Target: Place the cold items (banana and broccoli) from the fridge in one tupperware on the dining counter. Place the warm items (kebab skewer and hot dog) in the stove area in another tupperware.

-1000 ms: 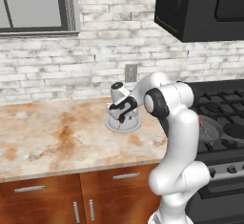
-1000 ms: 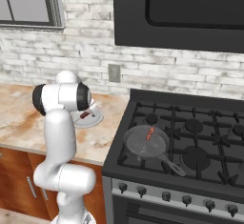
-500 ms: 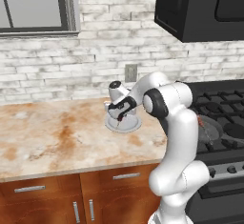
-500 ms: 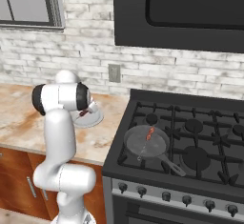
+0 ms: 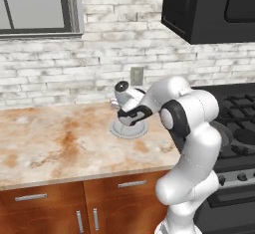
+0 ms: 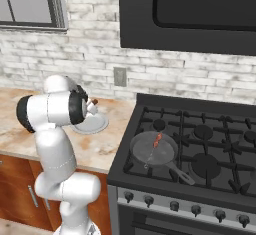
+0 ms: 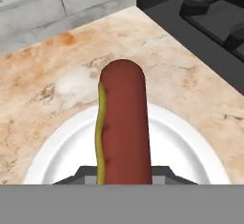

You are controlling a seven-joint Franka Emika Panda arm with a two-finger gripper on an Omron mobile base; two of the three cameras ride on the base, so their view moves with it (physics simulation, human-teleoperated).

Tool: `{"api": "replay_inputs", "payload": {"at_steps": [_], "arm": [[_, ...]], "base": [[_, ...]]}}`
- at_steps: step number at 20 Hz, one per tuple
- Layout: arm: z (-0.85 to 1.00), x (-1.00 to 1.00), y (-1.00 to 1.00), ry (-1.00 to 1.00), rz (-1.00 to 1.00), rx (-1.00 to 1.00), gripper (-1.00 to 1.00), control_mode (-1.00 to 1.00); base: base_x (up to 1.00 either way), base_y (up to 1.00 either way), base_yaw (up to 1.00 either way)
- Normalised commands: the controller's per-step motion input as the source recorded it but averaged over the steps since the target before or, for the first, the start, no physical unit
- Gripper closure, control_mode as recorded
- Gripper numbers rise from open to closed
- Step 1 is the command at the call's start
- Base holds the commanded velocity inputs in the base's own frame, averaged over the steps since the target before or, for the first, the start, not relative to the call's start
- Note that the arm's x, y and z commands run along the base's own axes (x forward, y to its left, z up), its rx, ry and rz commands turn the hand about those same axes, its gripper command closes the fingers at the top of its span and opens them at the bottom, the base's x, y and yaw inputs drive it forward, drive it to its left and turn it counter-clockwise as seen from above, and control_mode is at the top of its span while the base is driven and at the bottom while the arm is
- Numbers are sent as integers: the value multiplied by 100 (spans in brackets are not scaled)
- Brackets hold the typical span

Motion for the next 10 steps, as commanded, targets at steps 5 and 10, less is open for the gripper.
{"api": "replay_inputs", "payload": {"at_steps": [5, 10], "arm": [[82, -24, -7, -9, -15, 1, 100, -100], [79, -20, -19, -1, -15, 2, 100, -100]], "base": [[0, 0, 0], [0, 0, 0]]}}
